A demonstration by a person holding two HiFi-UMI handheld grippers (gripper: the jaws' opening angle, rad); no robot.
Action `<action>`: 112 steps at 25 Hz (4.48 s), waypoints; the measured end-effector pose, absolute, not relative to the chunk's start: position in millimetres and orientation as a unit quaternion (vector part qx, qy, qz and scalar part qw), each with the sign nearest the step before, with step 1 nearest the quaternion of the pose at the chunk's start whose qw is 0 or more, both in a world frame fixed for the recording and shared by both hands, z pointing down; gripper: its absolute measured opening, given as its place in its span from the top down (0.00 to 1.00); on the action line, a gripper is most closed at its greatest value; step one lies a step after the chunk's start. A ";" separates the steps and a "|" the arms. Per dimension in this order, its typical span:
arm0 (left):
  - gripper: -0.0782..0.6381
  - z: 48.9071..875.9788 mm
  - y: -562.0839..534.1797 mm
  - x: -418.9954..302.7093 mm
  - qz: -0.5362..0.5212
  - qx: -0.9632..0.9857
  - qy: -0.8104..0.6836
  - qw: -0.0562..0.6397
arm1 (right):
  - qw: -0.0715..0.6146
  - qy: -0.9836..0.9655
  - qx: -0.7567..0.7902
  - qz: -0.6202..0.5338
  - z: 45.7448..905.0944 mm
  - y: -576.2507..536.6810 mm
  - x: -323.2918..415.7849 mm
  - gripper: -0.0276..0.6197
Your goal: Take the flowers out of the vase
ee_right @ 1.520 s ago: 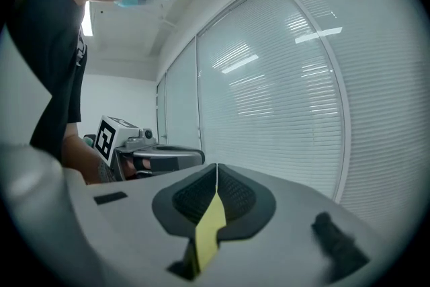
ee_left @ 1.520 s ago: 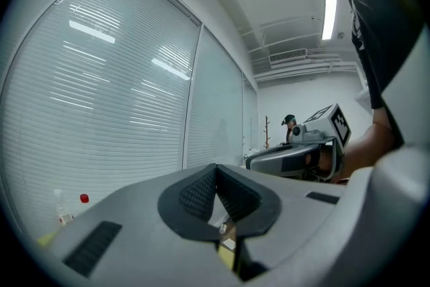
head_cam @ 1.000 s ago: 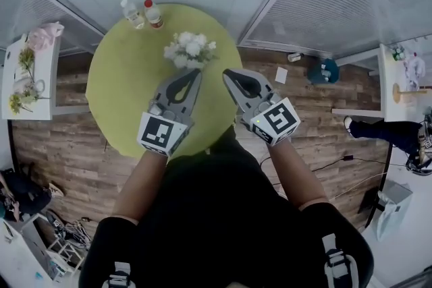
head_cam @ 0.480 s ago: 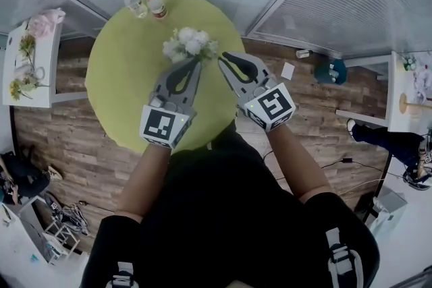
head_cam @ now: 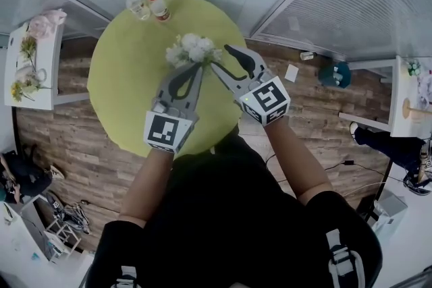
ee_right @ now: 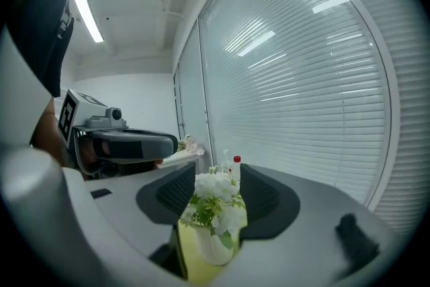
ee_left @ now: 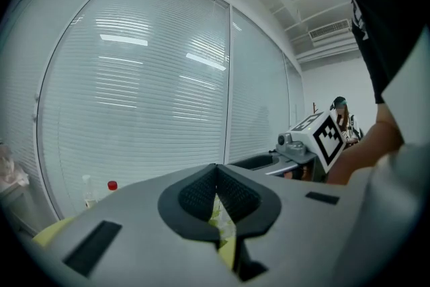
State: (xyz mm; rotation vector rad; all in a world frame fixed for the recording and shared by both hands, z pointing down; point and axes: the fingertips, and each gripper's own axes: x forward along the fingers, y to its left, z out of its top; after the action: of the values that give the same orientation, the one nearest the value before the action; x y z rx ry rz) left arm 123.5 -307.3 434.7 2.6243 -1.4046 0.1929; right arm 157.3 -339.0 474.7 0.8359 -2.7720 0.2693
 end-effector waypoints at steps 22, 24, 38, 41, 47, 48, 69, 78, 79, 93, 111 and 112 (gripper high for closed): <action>0.87 451.5 -308.2 115.0 0.076 0.870 -0.478 0.093 | 0.145 -0.949 0.247 0.130 526.6 -347.4 142.8 0.76; 0.87 453.2 -306.7 112.5 0.080 0.870 -0.478 0.093 | 0.145 -0.949 0.249 0.126 526.7 -346.7 142.1 0.83; 0.87 443.4 -295.0 101.9 0.079 0.870 -0.479 0.085 | 0.123 -0.953 0.258 0.104 500.9 -339.8 137.0 0.91; 0.87 438.9 -289.9 95.2 0.075 0.871 -0.479 0.083 | 0.119 -0.954 0.259 0.096 493.1 -335.1 132.7 0.91; 0.87 428.6 -283.6 76.9 0.068 0.871 -0.481 0.075 | 0.111 -0.954 0.266 0.078 473.4 -329.5 121.6 0.91; 0.87 426.4 -281.8 73.9 0.067 0.871 -0.481 0.073 | 0.109 -0.954 0.268 0.077 470.2 -328.2 119.7 0.91; 0.87 371.3 -254.2 19.9 0.060 0.876 -0.478 0.036 | 0.064 -0.947 0.313 0.043 402.2 -294.9 86.4 0.92; 0.87 351.2 -233.4 -7.9 0.040 0.883 -0.466 0.023 | 0.052 -0.941 0.334 0.014 368.5 -272.8 68.9 0.92; 0.87 348.3 -231.8 -9.6 0.038 0.885 -0.464 0.021 | 0.050 -0.940 0.336 0.011 364.5 -270.7 68.4 0.92; 0.87 316.6 -199.8 -30.3 0.002 0.904 -0.428 0.004 | 0.034 -0.926 0.375 -0.036 311.8 -226.5 57.8 0.92; 0.87 307.5 -163.7 -0.1 0.002 0.921 -0.389 0.003 | 0.030 -0.913 0.406 -0.028 303.7 -176.5 92.4 0.92; 0.87 309.0 -161.1 2.4 0.004 0.921 -0.390 0.004 | 0.031 -0.913 0.405 -0.026 306.1 -173.3 95.0 0.92</action>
State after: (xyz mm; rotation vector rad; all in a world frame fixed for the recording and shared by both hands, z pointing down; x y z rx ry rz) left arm 2.4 -161.1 309.0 2.8855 -1.2228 0.0121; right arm 95.0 -173.3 306.1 1.2485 -2.8146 -0.0805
